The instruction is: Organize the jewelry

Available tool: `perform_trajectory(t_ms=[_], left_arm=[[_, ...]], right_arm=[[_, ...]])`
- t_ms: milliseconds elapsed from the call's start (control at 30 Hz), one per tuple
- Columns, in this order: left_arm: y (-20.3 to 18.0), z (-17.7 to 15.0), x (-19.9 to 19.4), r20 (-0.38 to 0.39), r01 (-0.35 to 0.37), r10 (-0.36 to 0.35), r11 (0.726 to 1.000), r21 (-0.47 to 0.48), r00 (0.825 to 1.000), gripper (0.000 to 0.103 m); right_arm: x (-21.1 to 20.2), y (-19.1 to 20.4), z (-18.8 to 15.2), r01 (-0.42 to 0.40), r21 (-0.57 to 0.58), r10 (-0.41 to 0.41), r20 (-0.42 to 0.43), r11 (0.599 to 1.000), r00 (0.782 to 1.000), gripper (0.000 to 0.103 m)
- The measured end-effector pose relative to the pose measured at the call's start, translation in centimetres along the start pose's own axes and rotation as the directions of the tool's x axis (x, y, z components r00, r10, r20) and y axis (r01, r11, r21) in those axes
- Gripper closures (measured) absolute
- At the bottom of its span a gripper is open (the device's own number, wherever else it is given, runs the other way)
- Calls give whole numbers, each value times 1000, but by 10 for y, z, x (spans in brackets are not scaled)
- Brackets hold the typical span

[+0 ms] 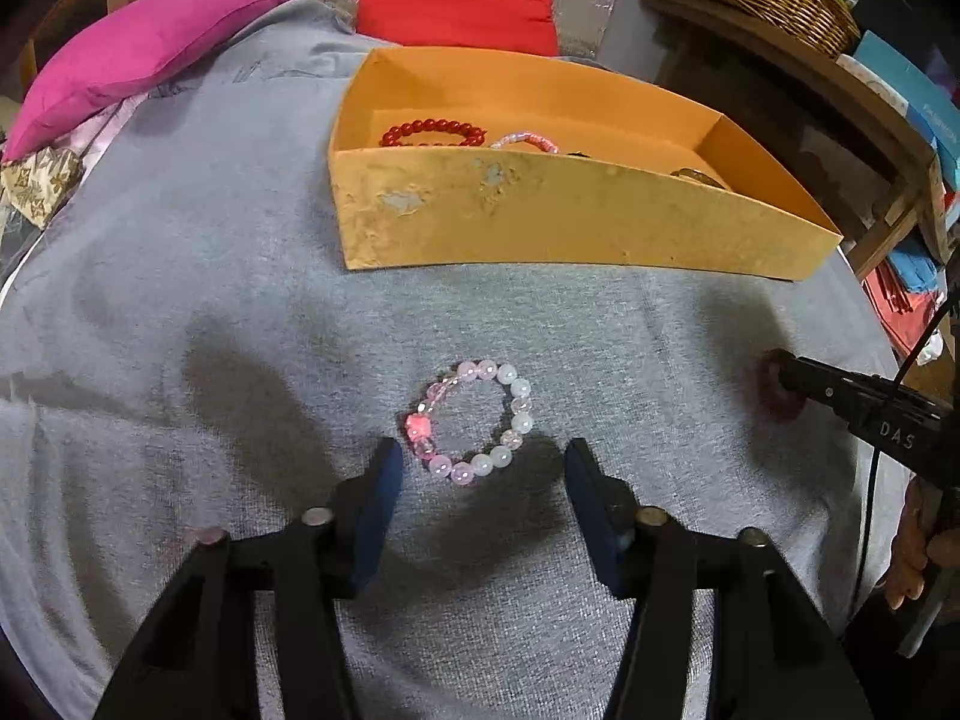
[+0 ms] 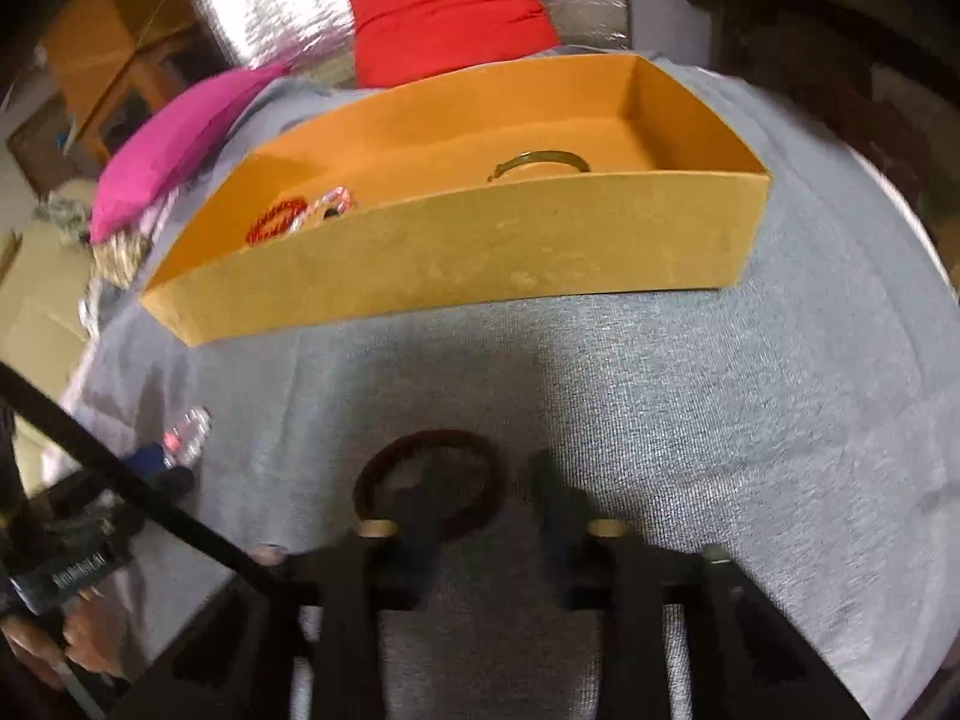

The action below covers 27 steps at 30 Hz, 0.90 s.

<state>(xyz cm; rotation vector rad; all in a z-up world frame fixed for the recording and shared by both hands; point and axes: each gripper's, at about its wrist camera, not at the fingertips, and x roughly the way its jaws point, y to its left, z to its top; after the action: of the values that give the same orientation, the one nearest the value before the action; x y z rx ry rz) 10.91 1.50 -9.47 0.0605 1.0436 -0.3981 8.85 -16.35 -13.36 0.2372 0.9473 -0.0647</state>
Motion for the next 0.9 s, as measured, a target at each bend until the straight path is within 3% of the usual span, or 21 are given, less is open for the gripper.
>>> perform_trajectory(t_ms=[33, 67, 200, 233, 500, 900], left_arm=[[-2, 0, 1, 0, 3, -3, 1000, 5, 1000, 72], [-3, 0, 2, -1, 14, -14, 1000, 8, 1000, 79], [-11, 0, 1, 19, 18, -19, 999, 42, 1000, 89], [-13, 0, 0, 28, 17, -18, 998, 52, 999, 95], [-26, 1, -13, 70, 48, -56, 993, 110, 996, 95], [-40, 1, -44, 151, 105, -129, 981, 162, 980, 95]], right_arm=[[-1, 1, -1, 8, -10, -8, 5, 1000, 1000, 93], [-1, 2, -3, 11, -20, -11, 8, 1000, 1000, 95], [-6, 3, -5, 14, -34, -13, 30, 999, 999, 96], [-8, 3, -5, 10, -33, -8, 36, 999, 999, 96], [-32, -8, 0, -38, 7, 37, 118, 999, 992, 96], [-50, -23, 2, -59, 59, 49, 169, 996, 984, 96]])
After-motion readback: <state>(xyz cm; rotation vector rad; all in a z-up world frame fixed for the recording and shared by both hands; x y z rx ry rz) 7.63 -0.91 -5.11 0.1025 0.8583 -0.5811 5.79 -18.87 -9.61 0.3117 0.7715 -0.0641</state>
